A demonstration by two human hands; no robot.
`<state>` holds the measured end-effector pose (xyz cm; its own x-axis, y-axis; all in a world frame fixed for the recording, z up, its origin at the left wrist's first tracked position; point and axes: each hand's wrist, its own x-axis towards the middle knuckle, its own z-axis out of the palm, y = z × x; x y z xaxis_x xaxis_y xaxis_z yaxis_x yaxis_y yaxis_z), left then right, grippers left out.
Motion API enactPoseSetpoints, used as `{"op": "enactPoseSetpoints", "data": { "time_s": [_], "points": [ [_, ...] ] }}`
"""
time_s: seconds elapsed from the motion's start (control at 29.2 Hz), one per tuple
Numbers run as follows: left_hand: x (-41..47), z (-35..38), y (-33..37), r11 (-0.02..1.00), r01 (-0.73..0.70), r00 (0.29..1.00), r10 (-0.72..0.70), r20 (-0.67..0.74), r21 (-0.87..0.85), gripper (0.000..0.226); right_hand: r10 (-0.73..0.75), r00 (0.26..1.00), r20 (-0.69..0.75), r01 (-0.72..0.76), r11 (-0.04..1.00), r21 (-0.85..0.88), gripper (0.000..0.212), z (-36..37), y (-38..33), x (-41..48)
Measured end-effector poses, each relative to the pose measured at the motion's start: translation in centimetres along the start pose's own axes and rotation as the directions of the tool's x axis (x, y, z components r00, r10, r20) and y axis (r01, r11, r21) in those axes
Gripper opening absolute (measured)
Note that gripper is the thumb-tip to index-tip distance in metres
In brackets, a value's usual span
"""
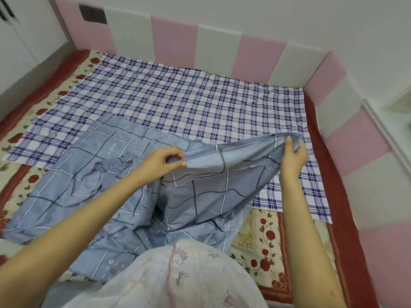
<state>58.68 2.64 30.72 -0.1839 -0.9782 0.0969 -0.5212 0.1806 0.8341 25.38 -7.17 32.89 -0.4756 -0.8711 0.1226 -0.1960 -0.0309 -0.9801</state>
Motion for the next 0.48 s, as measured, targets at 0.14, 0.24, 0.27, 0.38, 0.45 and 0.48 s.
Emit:
{"op": "enactPoseSetpoints", "data": {
  "time_s": [0.14, 0.24, 0.27, 0.38, 0.45, 0.48],
  "points": [
    [0.3, 1.0, 0.3, 0.998, -0.016, 0.971, 0.028, -0.239, 0.053, 0.010, -0.033, 0.999, 0.026, 0.033, 0.999, 0.016, 0.036, -1.1, 0.0, 0.2],
    [0.5, 0.5, -0.1, 0.996, -0.012, 0.918, 0.047, -0.393, 0.093, 0.027, -0.099, 0.992, 0.084, 0.102, 0.994, -0.032, 0.049, -0.9, -0.3, -0.1],
    [0.6, 0.2, 0.0, 0.996, 0.016, 0.926, 0.017, -0.378, 0.084, 0.024, -0.099, 0.987, 0.125, 0.105, 0.994, -0.041, 0.049, -0.9, -0.5, -0.1],
    [1.0, -1.2, 1.4, 0.997, -0.029, 0.918, 0.054, -0.394, 0.071, 0.017, -0.123, 0.960, 0.251, 0.147, 0.986, -0.076, 0.049, -0.6, -2.1, 0.1],
    [0.6, -1.6, 2.5, 0.994, -0.078, 0.870, 0.107, -0.482, 0.079, 0.021, -0.131, 0.962, 0.240, 0.139, 0.990, -0.020, 0.049, -0.5, -2.6, 0.1],
    [0.2, -1.3, 2.7, 0.992, -0.077, 0.846, 0.118, -0.521, 0.100, 0.025, -0.119, 0.968, 0.221, 0.116, 0.993, 0.026, 0.048, -0.7, -2.6, -0.2]
  ]
}}
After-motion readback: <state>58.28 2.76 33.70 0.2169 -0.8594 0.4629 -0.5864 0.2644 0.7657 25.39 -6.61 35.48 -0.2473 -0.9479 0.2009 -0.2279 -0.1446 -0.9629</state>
